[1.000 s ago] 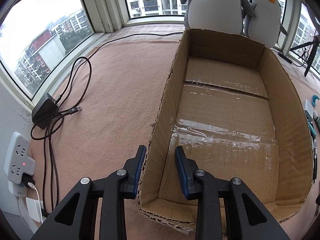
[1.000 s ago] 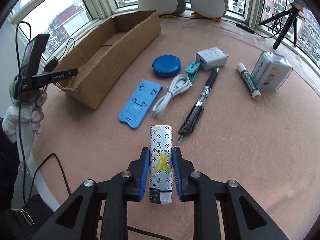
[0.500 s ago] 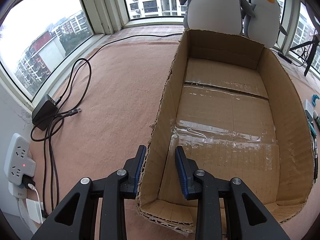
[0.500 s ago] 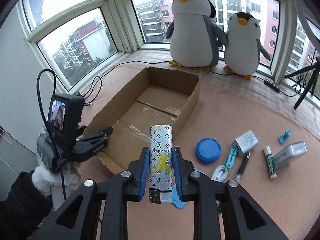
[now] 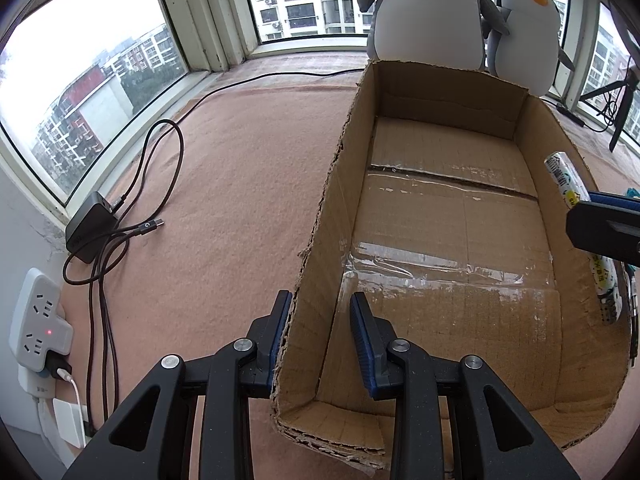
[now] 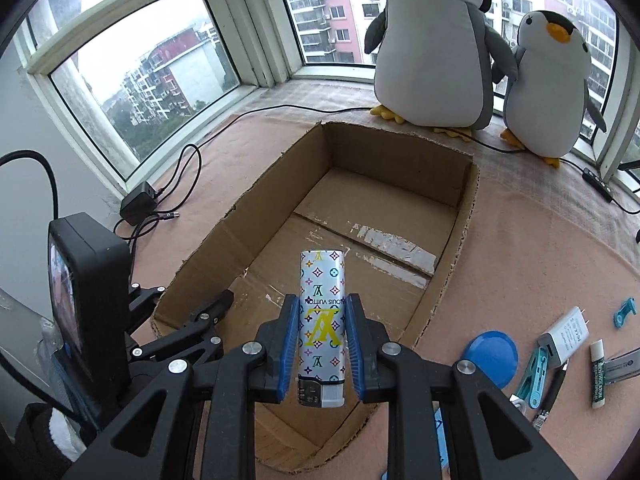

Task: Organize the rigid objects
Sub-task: 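Carry the lighter with the right gripper into the cardboard box and release, then move the right gripper to the black pen and grasp it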

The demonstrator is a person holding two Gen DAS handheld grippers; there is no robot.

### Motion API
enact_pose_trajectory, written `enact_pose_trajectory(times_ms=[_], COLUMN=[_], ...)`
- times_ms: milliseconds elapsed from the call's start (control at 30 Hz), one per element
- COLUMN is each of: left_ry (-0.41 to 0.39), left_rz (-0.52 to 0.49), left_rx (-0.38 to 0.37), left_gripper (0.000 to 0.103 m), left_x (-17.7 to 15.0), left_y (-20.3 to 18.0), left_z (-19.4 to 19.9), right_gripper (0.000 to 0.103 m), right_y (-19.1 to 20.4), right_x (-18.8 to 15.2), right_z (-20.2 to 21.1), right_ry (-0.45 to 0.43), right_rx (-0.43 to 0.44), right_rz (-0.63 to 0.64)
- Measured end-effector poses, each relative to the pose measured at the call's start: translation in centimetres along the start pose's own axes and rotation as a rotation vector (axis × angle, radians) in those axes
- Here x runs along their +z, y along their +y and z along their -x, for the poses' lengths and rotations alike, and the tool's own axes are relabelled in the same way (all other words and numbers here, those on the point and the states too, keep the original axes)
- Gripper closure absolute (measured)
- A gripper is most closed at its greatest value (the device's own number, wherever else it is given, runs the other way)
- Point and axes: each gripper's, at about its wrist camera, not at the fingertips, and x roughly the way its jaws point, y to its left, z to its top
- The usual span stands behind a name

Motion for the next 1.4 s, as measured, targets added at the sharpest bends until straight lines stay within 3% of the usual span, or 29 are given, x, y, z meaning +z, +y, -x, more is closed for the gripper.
enact_pose_trajectory(times_ms=[233,300,367,667,1000,1300,1400], left_ry=[-0.002,-0.002,-0.003,-0.005,-0.006,-0.008,-0.008], left_rz=[-0.002,-0.002,-0.003,-0.004,-0.010,-0.013,-0.013], left_rx=[0.002,0.003,0.003,0.003,0.007,0.013,0.013], left_gripper=[0.071,0.071,0.071,0.071,0.071,0.071,0.071], left_x=[0.0,0.0,0.0,0.0,0.0,0.0,0.0], left_y=[-0.1,0.0,-0.1,0.1,0.1,0.1,0.0], left_z=[0.0,0.0,0.0,-0.1,-0.1,-0.2,-0.2], right_gripper=[0.082,0.068,0.043,0.042,0.042,0.042,0.050], right_y=[0.1,0.3,0.5,-1.4,-7.8,-13.2,-14.5], right_x=[0.1,0.1,0.1,-0.7,-5.7,-9.9,-10.4], right_z=[-0.7,-0.6,-0.2,3.3,9.1,9.7,8.7], right_ry=[0.008,0.005,-0.024,-0.069,-0.097,-0.031,-0.005], right_rx=[-0.016,-0.013,-0.038,-0.031,-0.062,-0.162,-0.182], right_rz=[0.007,0.021,0.032,-0.031,-0.192,-0.314,-0.342])
